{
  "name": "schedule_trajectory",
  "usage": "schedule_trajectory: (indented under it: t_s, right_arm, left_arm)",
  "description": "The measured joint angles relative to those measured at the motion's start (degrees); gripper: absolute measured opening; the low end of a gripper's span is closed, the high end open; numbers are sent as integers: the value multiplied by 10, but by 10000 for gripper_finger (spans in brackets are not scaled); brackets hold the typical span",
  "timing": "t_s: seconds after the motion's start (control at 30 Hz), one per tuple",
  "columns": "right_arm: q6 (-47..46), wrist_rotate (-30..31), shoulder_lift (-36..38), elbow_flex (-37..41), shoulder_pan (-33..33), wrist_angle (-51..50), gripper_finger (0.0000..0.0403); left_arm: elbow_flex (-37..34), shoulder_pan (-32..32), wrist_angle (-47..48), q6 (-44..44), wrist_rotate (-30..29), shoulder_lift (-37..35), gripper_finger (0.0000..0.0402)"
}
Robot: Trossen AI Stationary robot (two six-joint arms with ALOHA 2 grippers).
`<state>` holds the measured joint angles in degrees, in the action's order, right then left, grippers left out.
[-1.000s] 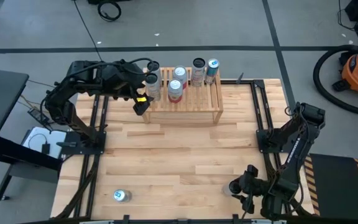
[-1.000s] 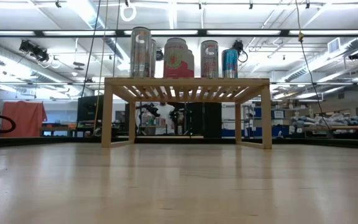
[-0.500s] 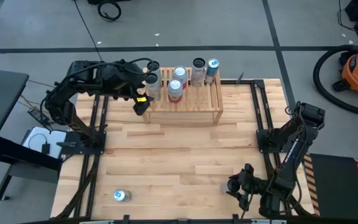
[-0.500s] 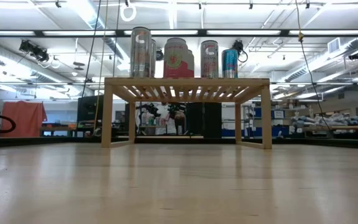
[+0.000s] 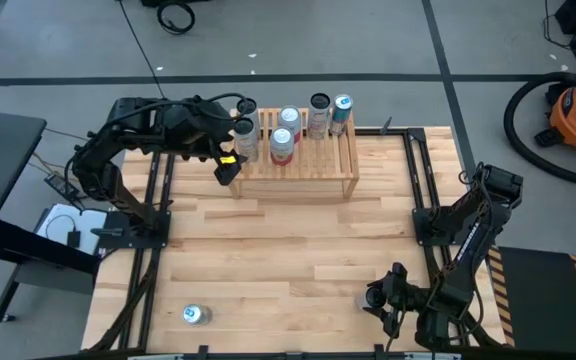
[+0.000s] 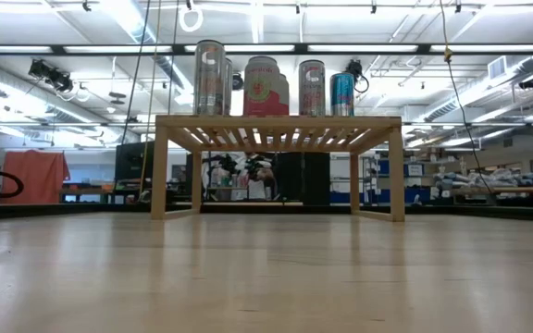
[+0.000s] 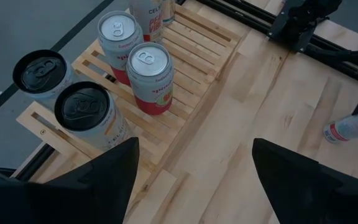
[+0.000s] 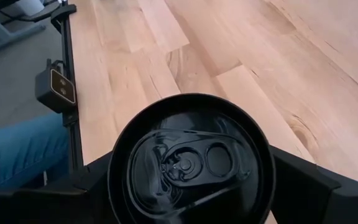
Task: Place canned beverage on shelf
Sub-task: Put the white pink soda can on the shelf aligned with the other white pink soda can
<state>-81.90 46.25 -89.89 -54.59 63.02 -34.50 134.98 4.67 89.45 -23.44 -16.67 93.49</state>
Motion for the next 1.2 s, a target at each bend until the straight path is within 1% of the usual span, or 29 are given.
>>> schedule_trajectory:
  t_s: [0.17, 0.33, 0.37, 0.57, 0.67, 0.77, 1.0, 1.2]
  right_arm:
    - [11, -29, 0, 0, -17, 0, 309]
    - [23, -35, 0, 0, -27, 5, 265]
    - [24, -35, 0, 0, -29, 7, 261]
    - [34, -32, -1, -9, -36, 14, 261]
    - [52, -38, -1, -23, -48, -1, 261]
    - [68, -44, -1, -41, -74, -32, 261]
    - [170, -52, -1, -113, -149, -110, 261]
    - [278, -26, 0, -204, -216, -161, 261]
  left_arm:
    - [0, 0, 0, 0, 0, 0, 315]
    - [0, 0, 0, 0, 0, 0, 315]
    - [0, 0, 0, 0, 0, 0, 315]
    - [0, 0, 0, 1, 0, 0, 315]
    - [0, 0, 0, 1, 0, 0, 315]
    - [0, 0, 0, 1, 0, 0, 315]
    - [0, 0, 1, 1, 0, 0, 315]
    - [0, -1, 5, 1, 0, 0, 315]
